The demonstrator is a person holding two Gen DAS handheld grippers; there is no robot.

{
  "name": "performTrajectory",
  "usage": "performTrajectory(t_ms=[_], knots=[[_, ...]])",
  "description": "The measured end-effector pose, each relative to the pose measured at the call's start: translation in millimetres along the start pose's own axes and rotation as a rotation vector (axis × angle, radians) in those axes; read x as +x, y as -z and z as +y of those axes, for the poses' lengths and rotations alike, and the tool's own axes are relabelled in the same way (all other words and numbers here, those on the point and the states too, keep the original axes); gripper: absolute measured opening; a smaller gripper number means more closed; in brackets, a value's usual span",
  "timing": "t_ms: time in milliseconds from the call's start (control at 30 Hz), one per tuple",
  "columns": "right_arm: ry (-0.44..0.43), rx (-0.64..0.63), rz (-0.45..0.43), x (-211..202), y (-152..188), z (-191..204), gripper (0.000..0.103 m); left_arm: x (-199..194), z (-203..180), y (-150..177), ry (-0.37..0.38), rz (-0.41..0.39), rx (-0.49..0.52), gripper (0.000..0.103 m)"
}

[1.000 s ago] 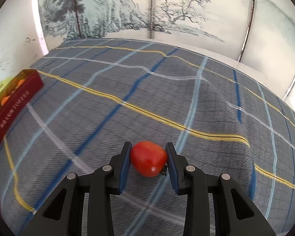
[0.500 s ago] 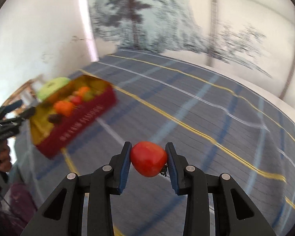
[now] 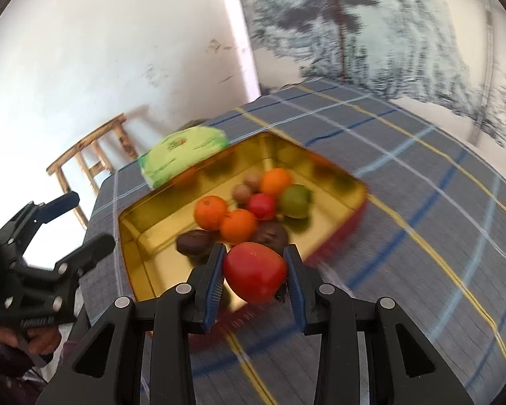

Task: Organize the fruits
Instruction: 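Carry the red tomato over the gold tin with the right gripper, then lower the tomato into the tin and open the right gripper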

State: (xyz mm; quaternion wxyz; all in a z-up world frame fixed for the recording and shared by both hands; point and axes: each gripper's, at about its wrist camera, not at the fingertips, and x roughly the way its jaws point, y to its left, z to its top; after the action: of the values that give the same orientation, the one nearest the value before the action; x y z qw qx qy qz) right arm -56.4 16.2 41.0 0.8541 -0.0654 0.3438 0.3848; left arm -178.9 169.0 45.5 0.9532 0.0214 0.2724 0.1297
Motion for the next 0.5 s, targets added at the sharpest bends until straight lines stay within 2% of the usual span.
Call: performTrajectory(t_ms=[167, 500], knots=[[-0.035, -0.018, 0.035, 21, -11, 15, 0.036, -5, 6, 1, -0.028, -0.03, 0.005, 0.093], [-0.029, -0.038, 0.088, 42, -10, 30, 0.036, -5, 10, 9, -0.038, -0.034, 0.02, 0.093]])
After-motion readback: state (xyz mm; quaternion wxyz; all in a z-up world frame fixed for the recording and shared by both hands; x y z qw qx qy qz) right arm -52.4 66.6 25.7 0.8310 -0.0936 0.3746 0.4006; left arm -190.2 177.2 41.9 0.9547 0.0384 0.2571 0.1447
